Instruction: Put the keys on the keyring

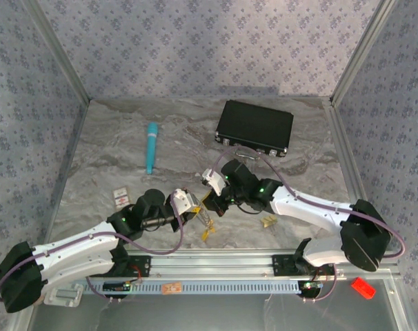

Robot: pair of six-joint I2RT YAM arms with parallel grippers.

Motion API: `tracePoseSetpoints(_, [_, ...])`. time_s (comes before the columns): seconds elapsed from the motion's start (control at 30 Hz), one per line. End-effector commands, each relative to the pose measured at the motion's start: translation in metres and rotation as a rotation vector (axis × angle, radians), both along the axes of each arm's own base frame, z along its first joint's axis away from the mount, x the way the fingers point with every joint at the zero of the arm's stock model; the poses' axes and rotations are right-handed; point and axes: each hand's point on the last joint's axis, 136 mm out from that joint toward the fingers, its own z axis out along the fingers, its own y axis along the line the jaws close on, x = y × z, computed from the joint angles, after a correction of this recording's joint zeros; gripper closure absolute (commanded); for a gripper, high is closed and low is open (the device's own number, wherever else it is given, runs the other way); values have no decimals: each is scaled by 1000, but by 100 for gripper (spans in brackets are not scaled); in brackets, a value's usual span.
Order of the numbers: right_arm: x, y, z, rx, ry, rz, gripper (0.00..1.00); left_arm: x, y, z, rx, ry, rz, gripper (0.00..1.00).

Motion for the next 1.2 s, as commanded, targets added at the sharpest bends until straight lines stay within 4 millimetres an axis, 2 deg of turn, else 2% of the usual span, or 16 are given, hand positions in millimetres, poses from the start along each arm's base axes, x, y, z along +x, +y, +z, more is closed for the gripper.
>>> tracePoseSetpoints(0.0, [9,1,-3,-24,19,-49,100,-5,-11,19,-56,-47,-52,100])
tracePoseSetpoints(0.4, [7,2,-3,-8,57,-53,100,-2,-8,17,-56,-64,-31,100])
tracePoseSetpoints(0.57, [3,-6,2,14,28,-41,100,-1,-5,15,-71,-55,-3,100])
tracePoseSetpoints(0.7, [6,-24,10,26,-165,-34,100,0,-4,13,-96,7,30,100])
tracePoseSetpoints(0.83, [9,-33,28,44,-436,38,100,2,-5,16,-134,85,67,100])
tracePoseSetpoints(0.97, [8,-30,36,8,-642,160,100,4,-5,23,-180,155,99,100])
tracePoseSetpoints(1.17, [5,-18,38,11,-721,265,100,5,-7,30,-230,236,107,100])
